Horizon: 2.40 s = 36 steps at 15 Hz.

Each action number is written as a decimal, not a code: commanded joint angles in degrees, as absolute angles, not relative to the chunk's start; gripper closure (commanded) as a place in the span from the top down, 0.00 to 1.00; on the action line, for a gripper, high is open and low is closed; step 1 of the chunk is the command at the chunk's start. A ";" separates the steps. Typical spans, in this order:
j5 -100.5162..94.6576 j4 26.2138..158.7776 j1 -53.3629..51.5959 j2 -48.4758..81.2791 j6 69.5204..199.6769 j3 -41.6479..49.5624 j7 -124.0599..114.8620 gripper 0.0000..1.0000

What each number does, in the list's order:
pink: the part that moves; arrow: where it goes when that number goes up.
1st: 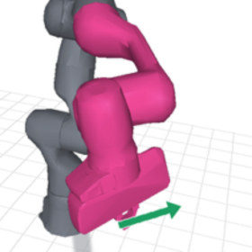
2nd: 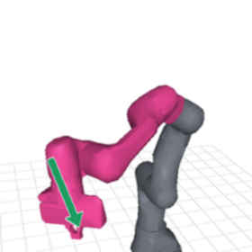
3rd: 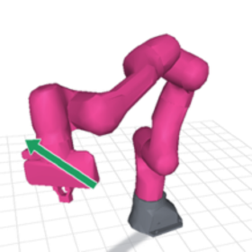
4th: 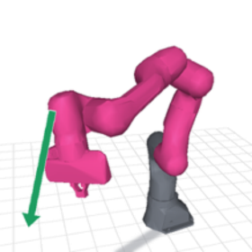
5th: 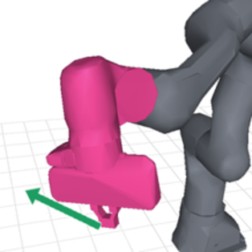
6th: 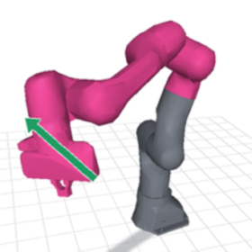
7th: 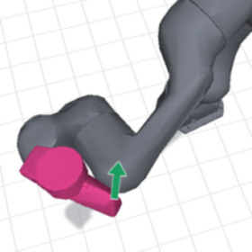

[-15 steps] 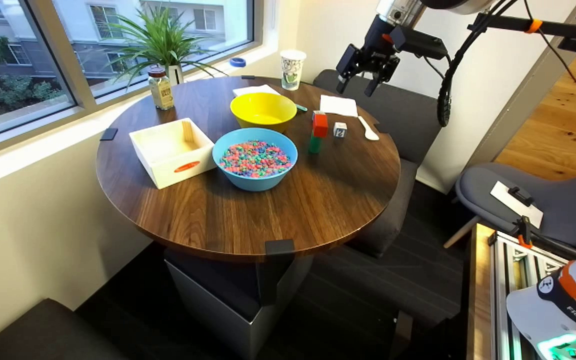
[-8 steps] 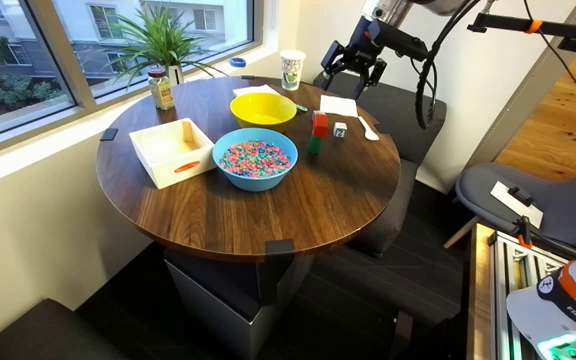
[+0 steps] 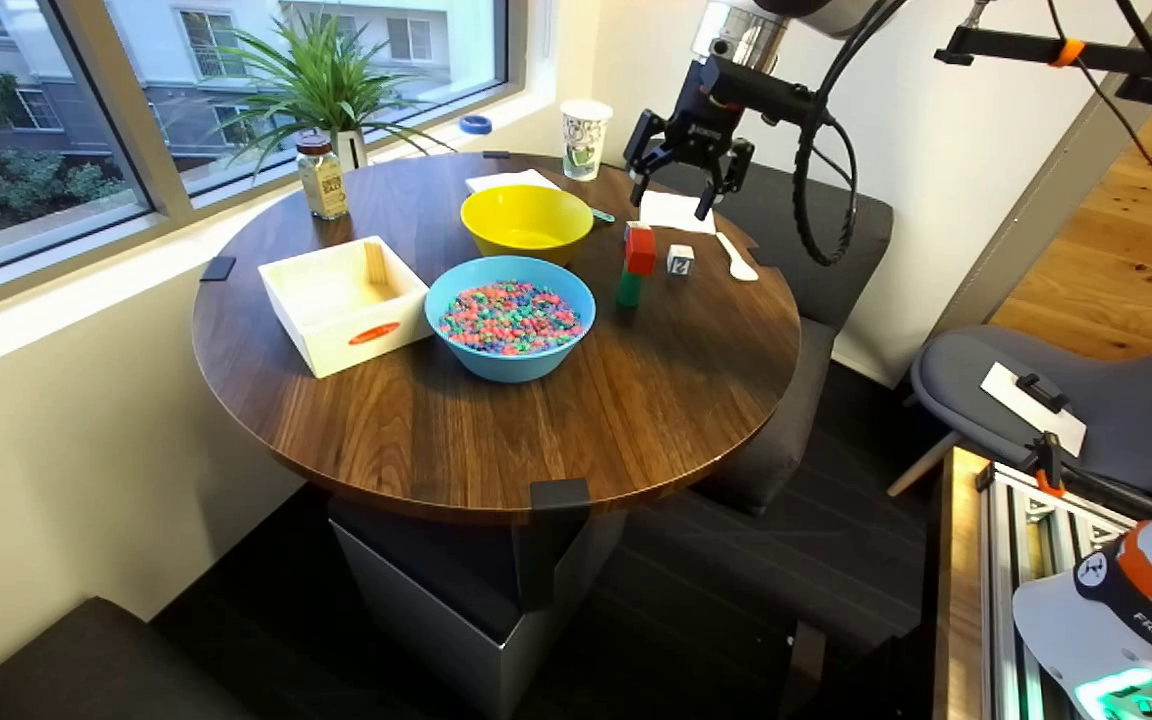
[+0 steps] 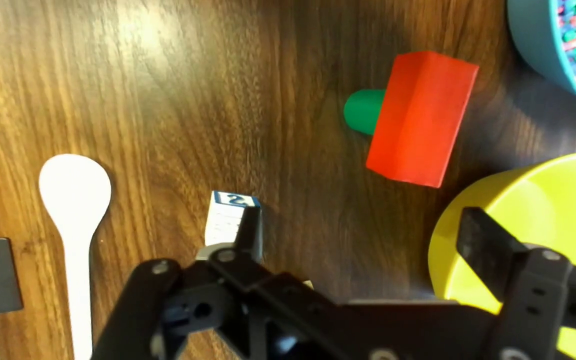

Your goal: Turn the orange block in an upright position, pick up the white block and put it on top of the orange block

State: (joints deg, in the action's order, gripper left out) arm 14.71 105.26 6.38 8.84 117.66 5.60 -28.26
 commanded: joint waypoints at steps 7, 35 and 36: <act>24.92 97.71 6.80 15.26 111.67 5.53 -29.72 1.00; 25.32 89.91 7.55 21.68 99.31 6.27 -31.53 0.57; 25.29 89.74 7.57 21.84 99.17 6.28 -31.56 0.48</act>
